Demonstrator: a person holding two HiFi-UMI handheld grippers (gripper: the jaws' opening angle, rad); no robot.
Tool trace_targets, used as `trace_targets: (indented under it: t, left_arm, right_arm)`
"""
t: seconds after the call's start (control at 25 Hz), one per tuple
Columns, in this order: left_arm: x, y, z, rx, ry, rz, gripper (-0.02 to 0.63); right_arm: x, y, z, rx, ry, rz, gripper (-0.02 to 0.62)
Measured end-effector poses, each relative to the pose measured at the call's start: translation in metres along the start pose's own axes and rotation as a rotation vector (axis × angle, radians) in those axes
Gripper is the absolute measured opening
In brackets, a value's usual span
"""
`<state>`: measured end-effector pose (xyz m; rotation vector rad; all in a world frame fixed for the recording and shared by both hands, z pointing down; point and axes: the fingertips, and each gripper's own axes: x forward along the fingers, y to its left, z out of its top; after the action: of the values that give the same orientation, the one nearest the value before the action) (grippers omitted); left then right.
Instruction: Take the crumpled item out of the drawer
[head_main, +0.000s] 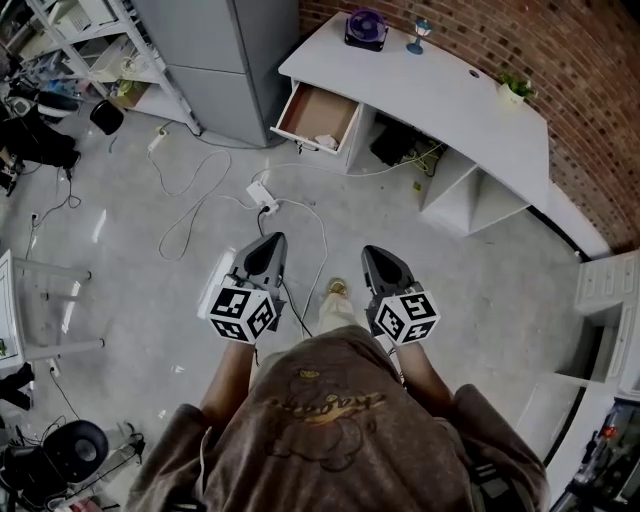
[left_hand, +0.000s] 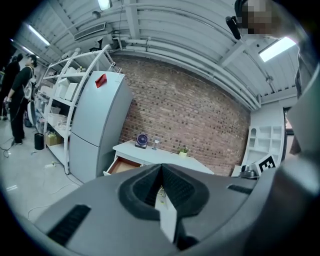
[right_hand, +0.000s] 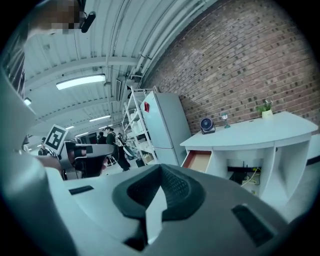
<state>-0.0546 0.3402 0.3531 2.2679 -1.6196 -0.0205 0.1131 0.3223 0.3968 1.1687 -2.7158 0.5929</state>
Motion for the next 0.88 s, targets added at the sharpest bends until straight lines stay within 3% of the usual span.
trace_targets:
  t: [0.4, 0.88]
  left_arm:
    - [0.089, 0.022, 0.041, -0.023, -0.024, 0.054, 0.006]
    - [0.153, 0.042, 0.066, -0.001, -0.051, 0.107, 0.006]
  right_arm:
    - [0.070, -0.069, 0.060, -0.029, 0.020, 0.055, -0.007]
    - [0.123, -0.127, 0.094, -0.047, 0.020, 0.092, -0.008]
